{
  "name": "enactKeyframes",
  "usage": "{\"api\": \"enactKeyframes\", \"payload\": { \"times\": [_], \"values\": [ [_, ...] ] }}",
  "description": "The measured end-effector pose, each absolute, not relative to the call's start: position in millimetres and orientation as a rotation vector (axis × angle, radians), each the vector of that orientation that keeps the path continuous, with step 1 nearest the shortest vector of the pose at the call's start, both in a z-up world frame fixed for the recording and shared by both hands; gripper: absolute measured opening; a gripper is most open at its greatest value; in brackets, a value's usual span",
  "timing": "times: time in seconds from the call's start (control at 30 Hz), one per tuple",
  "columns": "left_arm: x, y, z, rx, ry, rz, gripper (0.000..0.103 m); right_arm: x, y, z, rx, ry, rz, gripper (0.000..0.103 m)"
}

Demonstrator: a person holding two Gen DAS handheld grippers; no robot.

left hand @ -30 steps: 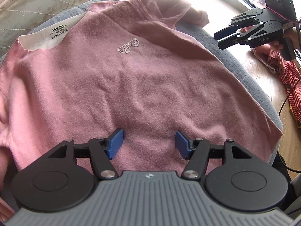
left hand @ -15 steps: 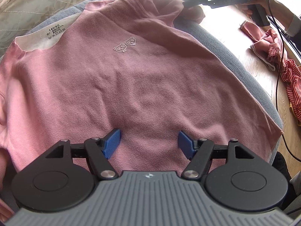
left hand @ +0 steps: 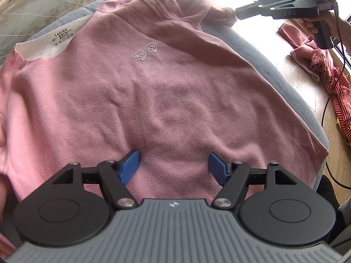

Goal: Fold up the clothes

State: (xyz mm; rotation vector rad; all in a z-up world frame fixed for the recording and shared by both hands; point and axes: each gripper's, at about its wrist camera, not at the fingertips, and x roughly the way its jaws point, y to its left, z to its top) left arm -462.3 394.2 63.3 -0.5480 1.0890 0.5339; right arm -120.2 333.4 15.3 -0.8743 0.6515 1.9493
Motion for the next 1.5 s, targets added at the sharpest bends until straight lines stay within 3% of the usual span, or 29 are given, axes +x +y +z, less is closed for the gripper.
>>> {"api": "enactKeyframes", "payload": {
  "times": [0.03,0.07,0.1,0.17,0.3,0.77,0.9,0.97,1.17,1.37,1.5],
  "values": [
    [-461.3,394.0,63.3,-0.548,1.092,0.536,0.075,-117.3,337.8,17.0,-0.851,0.658,1.925,0.005],
    [-460.4,393.6,63.3,-0.548,1.094,0.539,0.076,-114.4,342.3,18.7,-0.828,0.664,1.900,0.012],
    [-459.9,392.7,63.4,-0.545,1.096,0.543,0.076,-111.4,346.8,20.4,-0.804,0.670,1.875,0.026],
    [-460.0,391.7,63.3,-0.540,1.094,0.547,0.076,-97.8,364.3,22.1,-0.687,0.766,1.824,0.038],
    [-460.9,394.0,63.8,-0.566,1.085,0.560,0.076,-100.9,387.1,8.2,-0.818,0.592,1.792,0.033],
    [-461.2,398.0,63.6,-0.605,1.078,0.542,0.082,-105.5,415.8,-14.4,-0.943,0.608,2.055,0.038],
    [-459.9,396.9,63.4,-0.597,1.085,0.541,0.082,-103.4,426.6,-10.5,-0.982,0.685,2.068,0.009],
    [-460.7,396.7,63.3,-0.600,1.082,0.540,0.082,-105.6,423.7,-2.8,-0.982,0.690,2.033,0.007],
    [-453.1,403.6,63.3,-0.607,1.141,0.509,0.083,-119.8,344.7,40.6,-0.927,0.429,1.912,0.007],
    [-444.1,406.0,61.4,-0.615,1.186,0.496,0.089,-189.4,236.9,8.2,-1.145,0.237,1.808,0.008],
    [-442.9,404.7,61.0,-0.616,1.189,0.503,0.090,-202.8,213.3,-8.7,-1.163,0.356,1.834,0.007]
  ]
}}
